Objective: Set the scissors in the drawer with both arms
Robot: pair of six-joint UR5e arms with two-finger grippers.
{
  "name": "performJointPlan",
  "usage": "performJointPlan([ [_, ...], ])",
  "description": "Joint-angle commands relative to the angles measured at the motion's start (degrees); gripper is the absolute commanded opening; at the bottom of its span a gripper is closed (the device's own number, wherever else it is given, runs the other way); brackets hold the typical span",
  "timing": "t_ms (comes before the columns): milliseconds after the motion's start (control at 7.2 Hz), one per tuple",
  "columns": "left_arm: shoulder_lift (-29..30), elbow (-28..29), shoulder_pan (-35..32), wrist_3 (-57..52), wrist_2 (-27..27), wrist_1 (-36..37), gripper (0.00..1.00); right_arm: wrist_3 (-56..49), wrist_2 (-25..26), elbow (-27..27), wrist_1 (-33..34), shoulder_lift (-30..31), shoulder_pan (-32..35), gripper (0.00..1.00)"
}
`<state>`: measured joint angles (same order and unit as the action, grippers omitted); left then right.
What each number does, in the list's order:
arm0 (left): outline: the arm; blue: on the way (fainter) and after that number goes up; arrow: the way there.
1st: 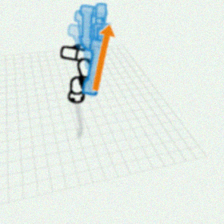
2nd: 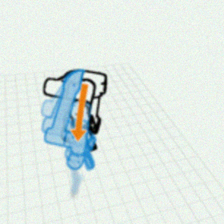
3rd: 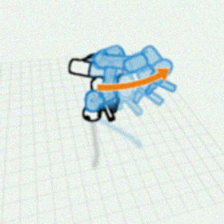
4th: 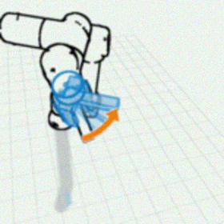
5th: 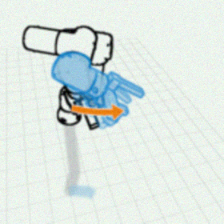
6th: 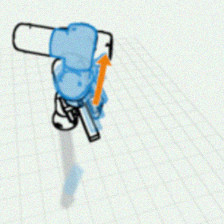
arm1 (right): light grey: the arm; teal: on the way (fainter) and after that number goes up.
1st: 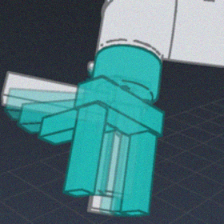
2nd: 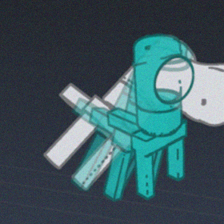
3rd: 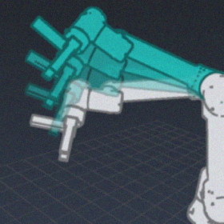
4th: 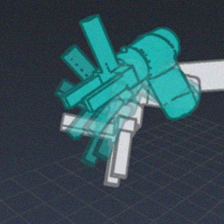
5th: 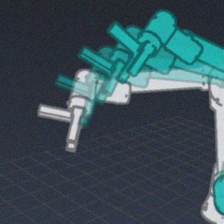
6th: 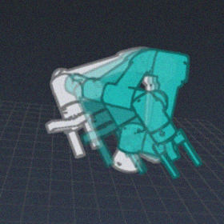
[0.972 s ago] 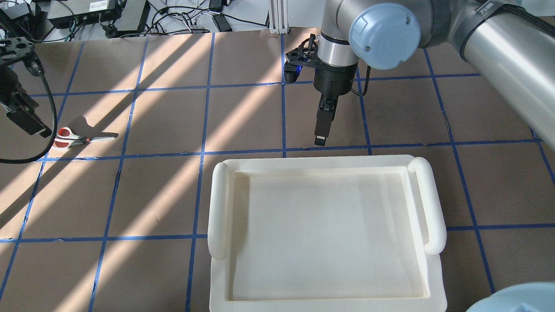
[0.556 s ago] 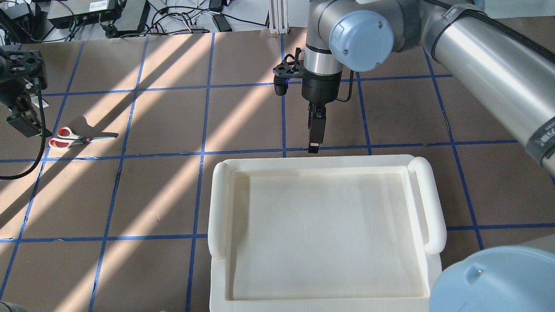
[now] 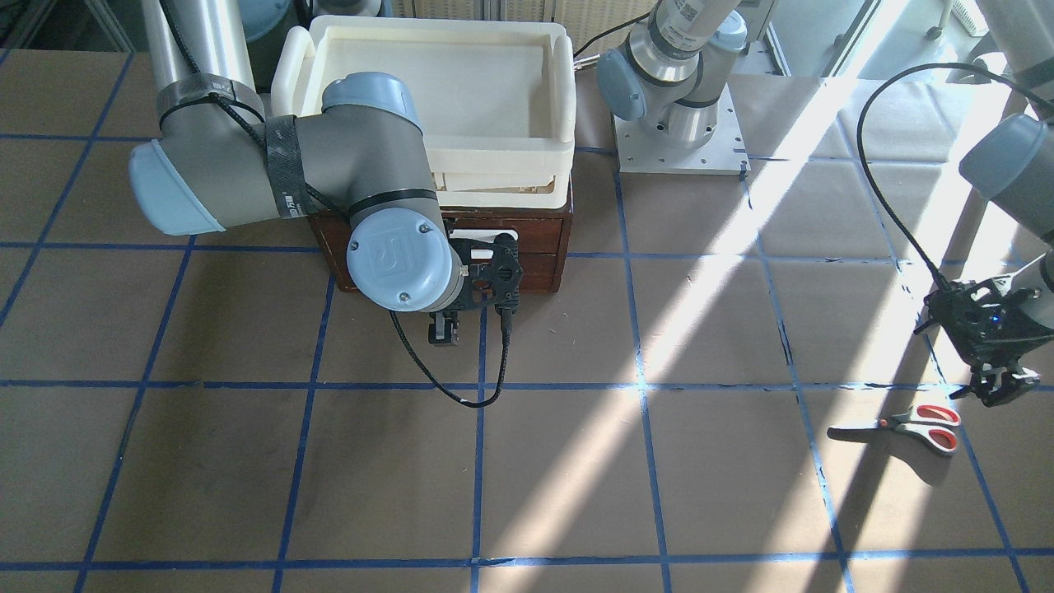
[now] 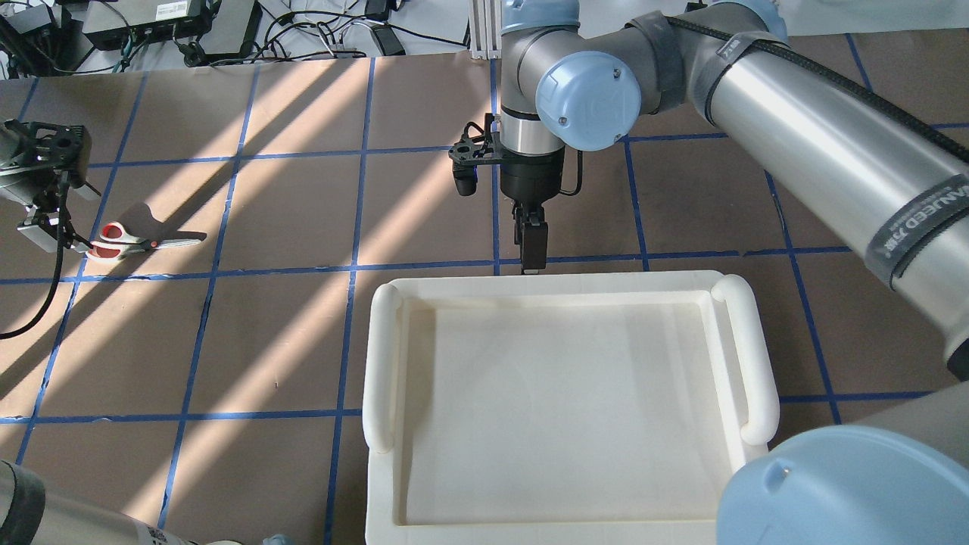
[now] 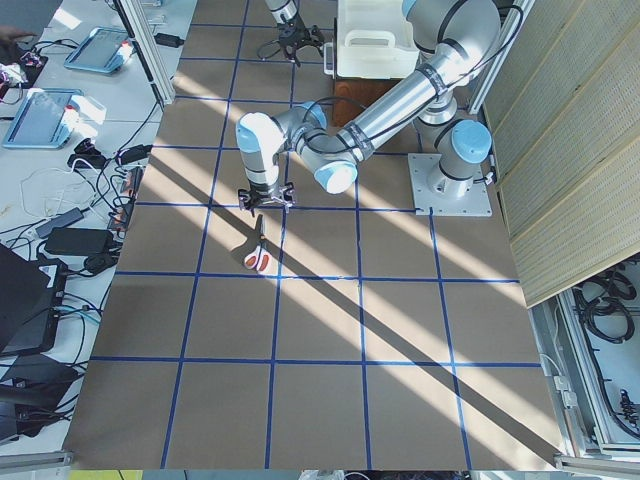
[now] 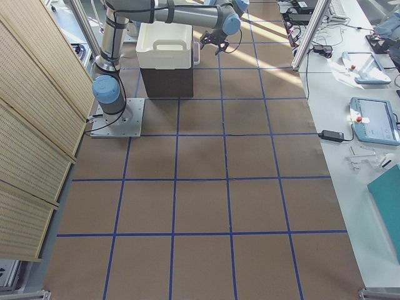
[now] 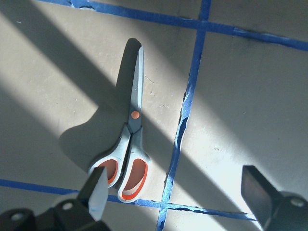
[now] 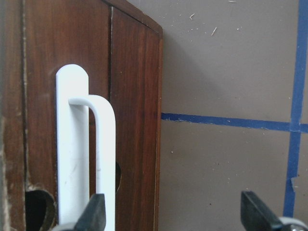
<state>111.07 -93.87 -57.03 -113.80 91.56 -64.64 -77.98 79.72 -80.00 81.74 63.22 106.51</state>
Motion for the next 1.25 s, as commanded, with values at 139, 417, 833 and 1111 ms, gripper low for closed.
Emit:
performJointPlan([
  [139,5.37,0.0,0.96,-4.75,-0.07,6.88,1.0,-0.42,0.44,-0.33,-1.76,-0.03,0.1,0.98],
  [417,8.18,0.0,1.05,-5.65,-0.15,8.04,1.0,-0.33,1.67,-1.29,-1.24,-0.12,0.1,0.97],
  [833,10.56,0.09,1.05,-5.99,-0.07,8.56,1.0,-1.74,2.64,-3.22,-0.45,-0.12,0.01,0.94],
  [1111,12.32,0.09,1.05,-6.43,-0.15,10.59,0.97,-1.39,2.64,-3.5,1.22,-0.12,0.01,0.86],
])
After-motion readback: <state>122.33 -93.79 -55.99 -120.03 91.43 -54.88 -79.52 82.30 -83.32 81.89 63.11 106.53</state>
